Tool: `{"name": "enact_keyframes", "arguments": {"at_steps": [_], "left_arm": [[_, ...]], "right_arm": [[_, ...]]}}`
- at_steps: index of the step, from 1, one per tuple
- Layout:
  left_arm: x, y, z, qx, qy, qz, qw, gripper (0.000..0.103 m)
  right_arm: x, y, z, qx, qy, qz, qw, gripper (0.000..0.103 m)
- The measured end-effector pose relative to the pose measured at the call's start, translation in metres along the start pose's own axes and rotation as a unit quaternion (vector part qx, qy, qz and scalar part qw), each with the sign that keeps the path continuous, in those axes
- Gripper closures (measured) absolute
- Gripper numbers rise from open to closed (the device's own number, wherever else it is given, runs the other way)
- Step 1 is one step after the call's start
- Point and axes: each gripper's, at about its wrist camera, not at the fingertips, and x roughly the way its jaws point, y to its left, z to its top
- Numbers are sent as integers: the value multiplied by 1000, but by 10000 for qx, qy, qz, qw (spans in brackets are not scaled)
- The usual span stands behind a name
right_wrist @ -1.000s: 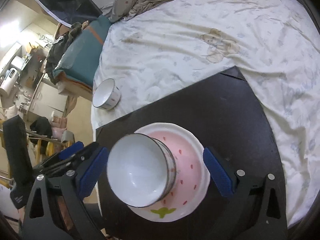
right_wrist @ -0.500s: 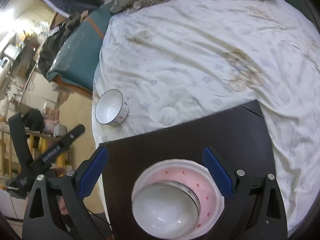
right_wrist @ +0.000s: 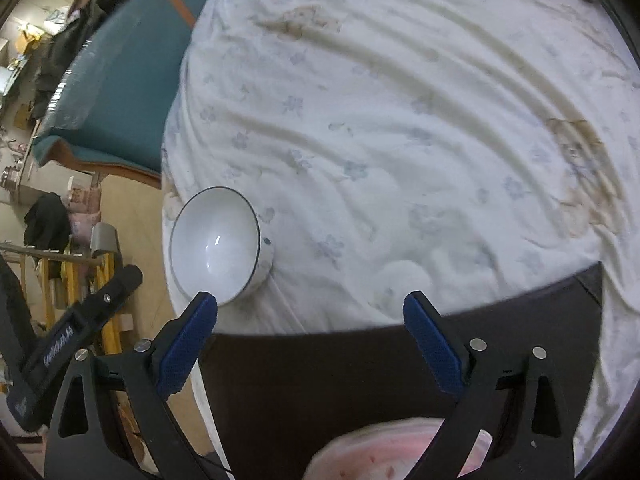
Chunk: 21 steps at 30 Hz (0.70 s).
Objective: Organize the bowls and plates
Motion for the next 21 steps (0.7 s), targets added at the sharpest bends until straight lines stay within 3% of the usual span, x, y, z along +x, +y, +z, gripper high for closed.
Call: {"name": "enact_keyframes", "arguments": {"at_steps": [2,6,9,10,13,16,21], "left_arm": [[9,2,3,-24,36,81,10000,22],[20,1,10,-92,101,-51,9999,30],[30,-1,13,14,187,52,9998,54],[33,-1,14,69,241,73,9997,64],[44,-2,12,206,469,-12,9987,80],[48,-4,8,249,605,-37,9979,93],[45,-15,4,474,625,224,9967,93]], "right_arm": [[16,4,6,-9,123,-76,9999,25],[50,19,13,-227,322,-98,9992,34],[66,25,17,-258,422,-50,9988,39],[70,27,18,-265,462,-62,9986,46],[79,25,21,-97,508,27,9987,69],[81,25,23,-50,471,130,9988,78],[89,33,19,-228,623,41,9978,89]]}}
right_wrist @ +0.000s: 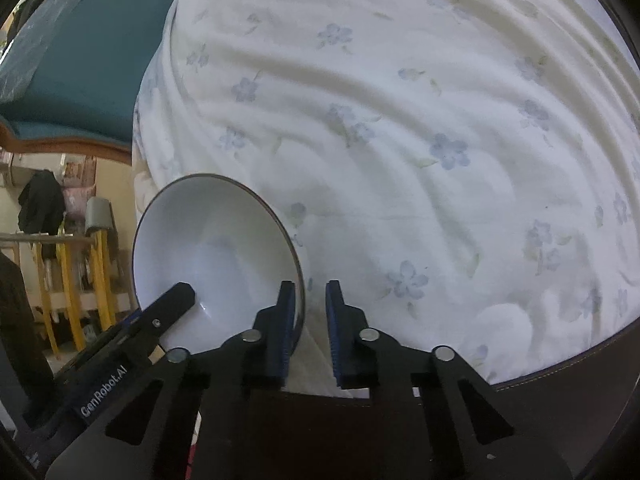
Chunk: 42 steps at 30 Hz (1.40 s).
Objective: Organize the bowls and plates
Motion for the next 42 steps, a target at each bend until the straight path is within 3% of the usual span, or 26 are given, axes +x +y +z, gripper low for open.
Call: {"name": "enact_keyframes", "arguments": {"at_steps": [7,22,27,36,42], "left_arm": [[-25,-14,-10,116,-76,-198,9997,93],[-91,-59,-62,477,-312,-565,9968,93],[-112,-74,-90,761,-564,-600,9937,93],[-139,-89,-143,1145,-617,-956,9869,93],[-151,-107,-188,1580,-594,-989,9807,93]], "right_arm": [[-18,4,-17,-134,-267,-98,9995,92],[-120,-17,-64,-31,-964,-29,9953,92],[-152,-29,-93,-35,-1172,38,9931,92],[-200,-49,-155,-219,-1460,210,9888,92],[-228,-71,-205,-246,-1590,473,9858,91]]}}
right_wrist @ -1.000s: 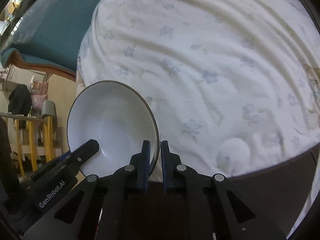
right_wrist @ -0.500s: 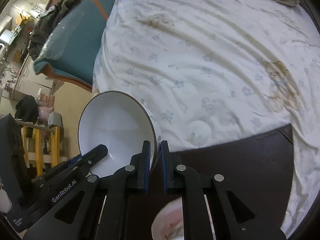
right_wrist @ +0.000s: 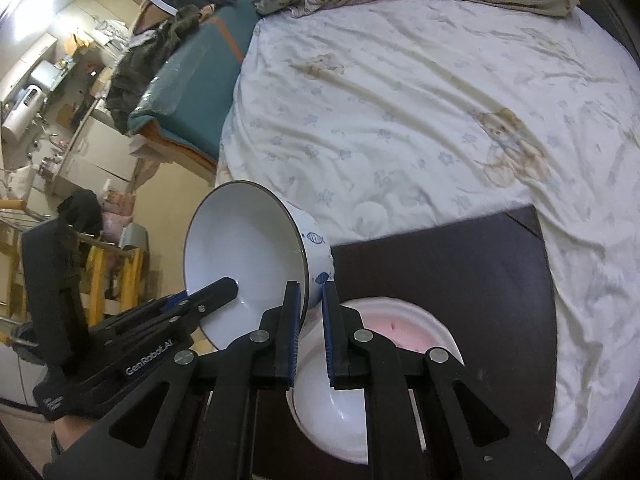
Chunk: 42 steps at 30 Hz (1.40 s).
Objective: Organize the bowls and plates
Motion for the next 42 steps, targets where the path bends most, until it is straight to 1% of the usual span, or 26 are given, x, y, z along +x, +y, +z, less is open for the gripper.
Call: {"name": "enact_keyframes", "arguments": {"at_steps": [4,10,12,15,17,21,24,27,29,32,36,39,42], "left_arm": [[1,-10,-22,69,195,-81,9998,92],[6,-20,-52,205,476,73,9986,92],[6,-18,-58,64,566,99,9983,91],[6,-18,-64,28,571,213,9981,91],[8,-20,-64,102,510,310,9982,91],[15,-19,-61,133,488,370,9980,91],[22,-20,-60,145,510,431,9977,91],[24,-25,-62,311,475,544,9969,91],[26,-26,-61,326,492,529,9969,91],[30,-26,-58,229,563,389,9974,91],[35,-34,-57,339,617,306,9970,91],[40,-41,-59,507,620,437,9958,91],[42,-47,-60,707,536,706,9936,91]], "right_arm": [[-15,-11,-22,51,16,93,9999,91],[-25,-25,-57,44,41,257,9997,91],[-25,-28,-67,49,11,319,9995,91],[-24,-35,-78,236,-97,520,9983,91],[-20,-40,-86,366,-131,627,9973,91],[-19,-42,-85,296,-146,766,9965,92],[-7,-53,-86,503,11,824,9953,92],[4,-64,-89,649,157,835,9943,92],[9,-69,-91,735,264,839,9934,92],[7,-70,-92,726,200,803,9939,92],[-4,-71,-88,725,9,788,9943,92],[-9,-76,-89,752,-5,719,9946,92],[-2,-83,-90,852,145,626,9943,92]]}}
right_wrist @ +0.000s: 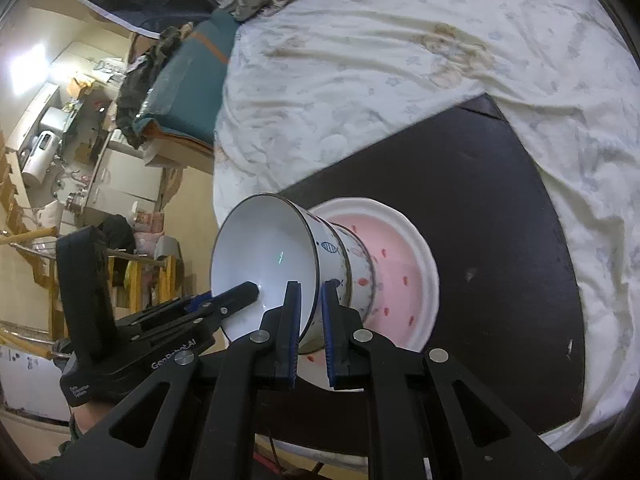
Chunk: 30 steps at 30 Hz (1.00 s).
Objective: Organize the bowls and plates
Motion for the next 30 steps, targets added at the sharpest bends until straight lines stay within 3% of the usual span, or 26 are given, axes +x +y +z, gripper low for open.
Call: {"name": "enact_keyframes", "arguments": {"at_steps": [9,13,18,21,23,24,25,26,27,28,30], "left_arm": [[-1,-1,3,62,-120,-44,9999,89],[0,4,1,-40,-101,-3,9999,73],[-3,15,1,-388,-113,-421,9983,71],[-17,23,-1,-502,-439,-579,9961,56],[-25,32,-3,-601,-659,-451,9950,51],[-26,40,-5,-727,-744,-376,9939,40],[-25,48,-6,-895,-760,-358,9924,24],[-22,57,-8,-1069,-757,-349,9908,18],[-19,66,-12,-1292,-765,-342,9881,16],[-16,76,-16,-1538,-709,-266,9852,16],[-10,84,-18,-1695,-576,-369,9832,16]], "right_arm": [[7,-3,-1,61,84,78,9999,93],[6,2,2,-71,-56,34,10000,88],[9,-9,7,151,-5,93,9998,88],[-2,-5,9,127,-173,340,9992,88],[-12,-5,10,87,-386,408,9984,87],[-16,-9,10,138,-473,421,9979,86],[-19,-16,11,261,-567,430,9971,72],[-23,-24,11,434,-665,426,9959,38],[-24,-31,11,534,-759,428,9948,25],[-26,-41,10,638,-850,347,9937,23],[-20,-62,12,977,-624,3,9933,25]]}}
